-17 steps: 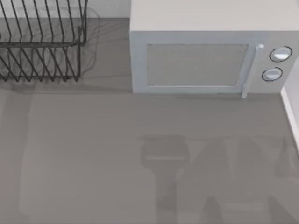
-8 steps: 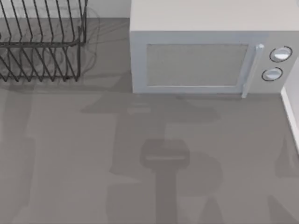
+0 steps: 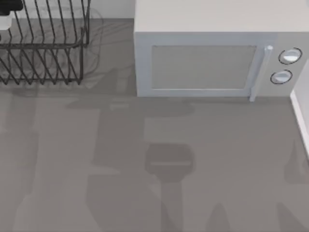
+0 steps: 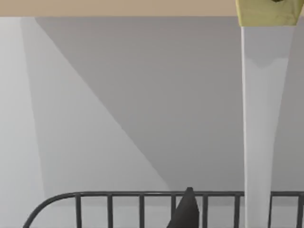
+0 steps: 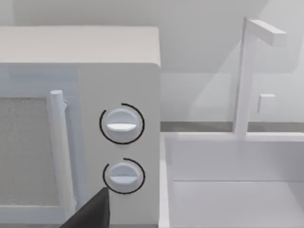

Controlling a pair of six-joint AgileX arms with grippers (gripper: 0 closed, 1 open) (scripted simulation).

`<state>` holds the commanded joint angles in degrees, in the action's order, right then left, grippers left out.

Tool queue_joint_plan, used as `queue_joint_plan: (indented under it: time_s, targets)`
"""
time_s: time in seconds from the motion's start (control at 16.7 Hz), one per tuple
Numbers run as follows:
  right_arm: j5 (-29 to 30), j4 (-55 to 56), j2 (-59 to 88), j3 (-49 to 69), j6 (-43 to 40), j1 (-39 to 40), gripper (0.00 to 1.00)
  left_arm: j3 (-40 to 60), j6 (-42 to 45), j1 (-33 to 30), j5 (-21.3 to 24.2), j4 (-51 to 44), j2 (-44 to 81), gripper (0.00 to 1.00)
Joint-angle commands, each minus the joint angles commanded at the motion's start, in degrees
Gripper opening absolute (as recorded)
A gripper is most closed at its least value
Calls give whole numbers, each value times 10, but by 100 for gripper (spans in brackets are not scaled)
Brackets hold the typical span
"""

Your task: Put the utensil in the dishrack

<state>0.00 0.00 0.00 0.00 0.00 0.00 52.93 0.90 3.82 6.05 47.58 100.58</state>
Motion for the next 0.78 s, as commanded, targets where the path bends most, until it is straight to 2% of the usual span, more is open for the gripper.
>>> queue_joint_plan:
  time_s: [0.12, 0.78]
  targets:
    - [0, 0, 0, 0, 0, 0, 100, 0, 0, 0, 0, 0, 0, 0]
    - [0, 0, 0, 0, 0, 0, 100, 0, 0, 0, 0, 0, 0, 83]
